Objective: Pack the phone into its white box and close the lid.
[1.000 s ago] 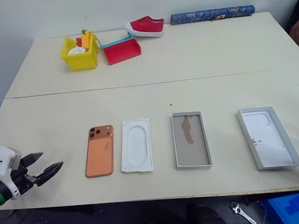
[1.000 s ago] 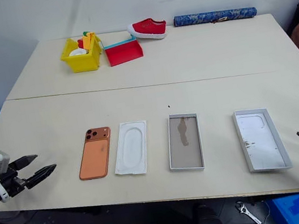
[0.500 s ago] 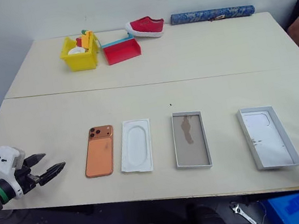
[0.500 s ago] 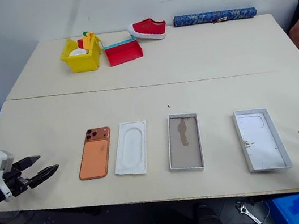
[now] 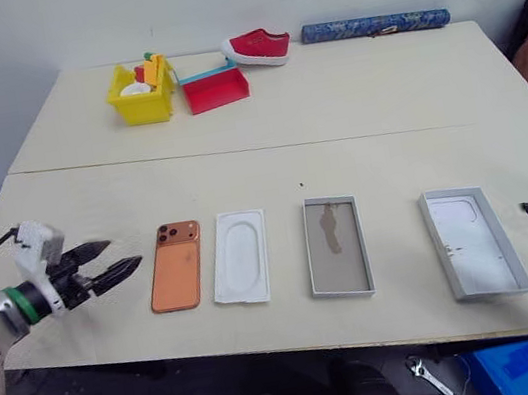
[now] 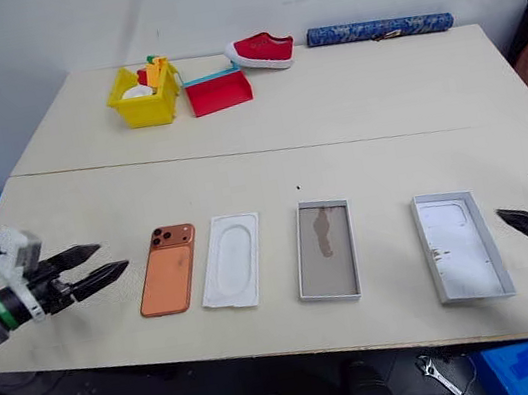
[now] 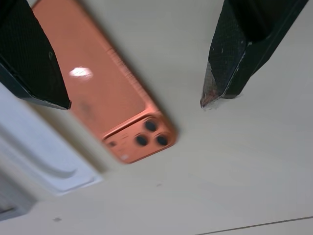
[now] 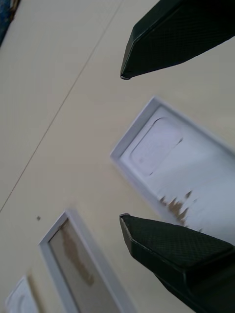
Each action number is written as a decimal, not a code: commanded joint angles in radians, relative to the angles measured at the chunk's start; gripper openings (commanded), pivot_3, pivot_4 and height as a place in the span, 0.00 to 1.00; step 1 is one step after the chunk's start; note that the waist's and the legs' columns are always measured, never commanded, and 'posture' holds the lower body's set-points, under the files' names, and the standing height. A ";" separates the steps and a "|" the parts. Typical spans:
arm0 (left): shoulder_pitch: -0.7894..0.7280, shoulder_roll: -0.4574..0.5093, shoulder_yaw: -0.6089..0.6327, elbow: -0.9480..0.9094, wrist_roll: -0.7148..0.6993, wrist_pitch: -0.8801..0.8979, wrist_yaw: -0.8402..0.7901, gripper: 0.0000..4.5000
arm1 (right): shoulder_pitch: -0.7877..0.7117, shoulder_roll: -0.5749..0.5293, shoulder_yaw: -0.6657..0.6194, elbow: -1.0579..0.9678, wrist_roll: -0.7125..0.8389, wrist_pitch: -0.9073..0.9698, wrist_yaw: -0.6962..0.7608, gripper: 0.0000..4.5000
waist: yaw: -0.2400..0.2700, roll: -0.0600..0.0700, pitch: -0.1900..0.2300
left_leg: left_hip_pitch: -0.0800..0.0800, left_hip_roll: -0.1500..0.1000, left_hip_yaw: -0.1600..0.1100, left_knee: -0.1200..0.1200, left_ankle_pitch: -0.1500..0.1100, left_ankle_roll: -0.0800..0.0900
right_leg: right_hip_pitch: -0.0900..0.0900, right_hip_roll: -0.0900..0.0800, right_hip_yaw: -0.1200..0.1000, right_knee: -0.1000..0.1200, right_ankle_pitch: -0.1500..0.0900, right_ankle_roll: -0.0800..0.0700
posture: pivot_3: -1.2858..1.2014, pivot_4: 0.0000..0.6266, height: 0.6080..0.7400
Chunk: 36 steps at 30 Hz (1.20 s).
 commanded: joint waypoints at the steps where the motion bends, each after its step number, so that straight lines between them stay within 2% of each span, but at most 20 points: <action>1: -0.039 0.044 -0.059 -0.122 -0.140 0.212 -0.032 0.99 | -0.021 -0.010 0.047 -0.213 0.111 0.083 -0.046 1.00 | 0.000 0.000 0.000 | 0.000 0.000 0.000 0.000 0.000 0.000 | 0.000 0.000 0.000 0.000 0.000 0.000 | 0.52 0.24 1.00; 6: -0.185 0.029 -0.176 -0.105 -0.207 0.462 0.025 0.99 | -0.077 -0.023 0.158 -0.376 0.175 0.119 -0.085 1.00 | 0.002 -0.001 0.001 | 0.000 0.000 0.000 0.001 0.000 0.000 | 0.000 0.000 0.000 0.001 0.000 0.000 | 0.52 0.24 1.00; 13: -0.339 -0.029 -0.277 -0.026 -0.185 0.654 0.113 0.99 | -0.147 -0.024 0.278 -0.468 0.217 0.135 -0.115 1.00 | 0.002 -0.003 0.001 | -0.001 -0.001 -0.002 0.002 0.000 0.000 | 0.000 0.000 -0.002 0.000 0.000 0.000 | 0.52 0.24 1.00; 18: -0.405 -0.066 -0.349 0.061 -0.151 0.683 0.125 0.99 | -0.158 -0.011 0.337 -0.485 0.198 0.116 -0.119 1.00 | 0.002 -0.004 0.002 | -0.002 -0.002 -0.002 0.003 0.001 -0.001 | -0.001 0.000 -0.002 0.001 0.000 0.000 | 0.52 0.24 1.00; 24: -0.447 -0.097 -0.411 0.137 -0.124 0.676 0.114 0.99 | -0.144 -0.002 0.342 -0.476 0.181 0.096 -0.116 1.00 | 0.002 -0.005 0.002 | -0.003 -0.002 -0.002 0.006 0.001 -0.001 | -0.001 0.000 -0.003 0.001 0.000 0.000 | 0.52 0.24 1.00; 27: -0.447 -0.112 -0.441 0.154 -0.110 0.667 0.106 0.87 | -0.137 0.003 0.343 -0.482 0.183 0.091 -0.122 1.00 | 0.002 -0.005 0.002 | -0.003 -0.002 -0.002 0.006 0.001 -0.001 | -0.001 0.000 -0.003 0.002 0.000 0.000 | 0.52 0.24 1.00; 30: -0.448 -0.130 -0.458 0.173 -0.097 0.664 0.107 0.66 | -0.130 0.006 0.345 -0.485 0.179 0.086 -0.123 1.00 | 0.003 -0.005 0.002 | -0.003 -0.002 -0.002 0.007 0.001 -0.001 | -0.001 0.000 -0.003 0.002 0.000 0.000 | 0.52 0.24 1.00; 34: -0.448 -0.164 -0.459 0.206 -0.076 0.650 0.119 0.66 | -0.119 0.008 0.340 -0.481 0.169 0.079 -0.117 1.00 | 0.010 -0.005 0.001 | -0.003 -0.003 -0.003 0.008 0.001 -0.001 | -0.001 -0.001 -0.003 0.002 0.000 0.000 | 0.52 0.24 1.00; 36: -0.446 -0.183 -0.443 0.221 -0.073 0.658 0.126 0.58 | -0.114 0.007 0.336 -0.480 0.169 0.075 -0.118 1.00 | 0.015 -0.005 0.001 | -0.003 -0.004 -0.003 0.009 0.001 -0.001 | 0.000 -0.001 -0.003 0.003 0.000 0.000 | 0.52 0.24 1.00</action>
